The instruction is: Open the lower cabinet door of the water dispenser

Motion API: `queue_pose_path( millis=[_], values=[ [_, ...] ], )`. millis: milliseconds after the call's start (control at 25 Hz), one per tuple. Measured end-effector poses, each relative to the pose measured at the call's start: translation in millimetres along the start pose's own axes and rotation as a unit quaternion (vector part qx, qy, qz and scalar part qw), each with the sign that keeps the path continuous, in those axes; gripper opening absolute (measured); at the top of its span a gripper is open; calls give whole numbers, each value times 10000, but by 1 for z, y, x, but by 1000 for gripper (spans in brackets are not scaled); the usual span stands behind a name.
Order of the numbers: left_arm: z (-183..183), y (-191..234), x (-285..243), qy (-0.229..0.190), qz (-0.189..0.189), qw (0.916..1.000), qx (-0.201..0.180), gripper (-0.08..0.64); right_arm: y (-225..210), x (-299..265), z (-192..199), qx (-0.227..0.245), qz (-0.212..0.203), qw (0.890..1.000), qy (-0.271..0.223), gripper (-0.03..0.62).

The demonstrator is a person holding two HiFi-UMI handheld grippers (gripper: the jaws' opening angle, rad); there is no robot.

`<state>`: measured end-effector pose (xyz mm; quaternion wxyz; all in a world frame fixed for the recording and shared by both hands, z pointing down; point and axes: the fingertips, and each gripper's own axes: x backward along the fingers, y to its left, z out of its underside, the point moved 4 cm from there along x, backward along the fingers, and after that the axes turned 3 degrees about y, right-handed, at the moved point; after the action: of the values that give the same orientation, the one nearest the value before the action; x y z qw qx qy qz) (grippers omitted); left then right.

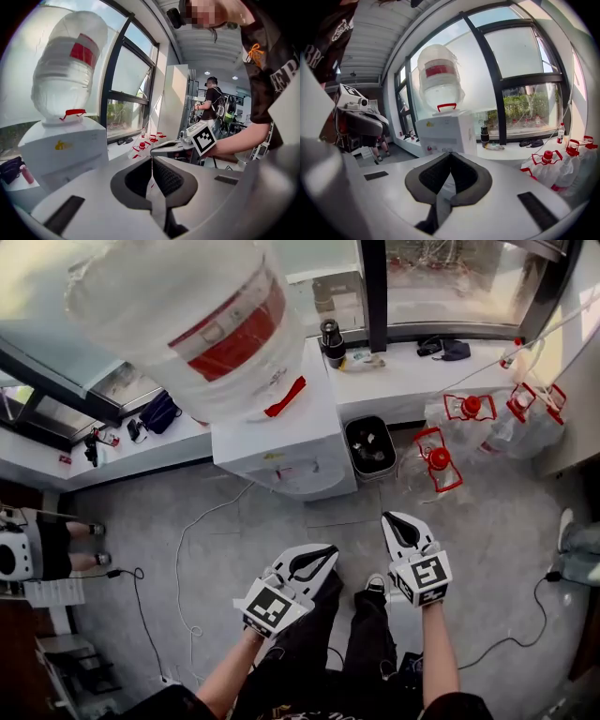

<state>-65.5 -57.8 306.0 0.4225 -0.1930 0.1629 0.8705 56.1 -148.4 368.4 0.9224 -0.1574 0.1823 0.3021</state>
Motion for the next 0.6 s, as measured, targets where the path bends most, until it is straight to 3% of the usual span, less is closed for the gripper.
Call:
queue_pose_path(
  millis=[320,600],
  values=[
    [65,48,-69,307,257,9990,-204,20,-45,-97,101,113,-211,9983,532,37],
    [148,90,-124,505,322,9977,-307,20,-80,-197,199,121,-346,9969,695,94]
  ],
)
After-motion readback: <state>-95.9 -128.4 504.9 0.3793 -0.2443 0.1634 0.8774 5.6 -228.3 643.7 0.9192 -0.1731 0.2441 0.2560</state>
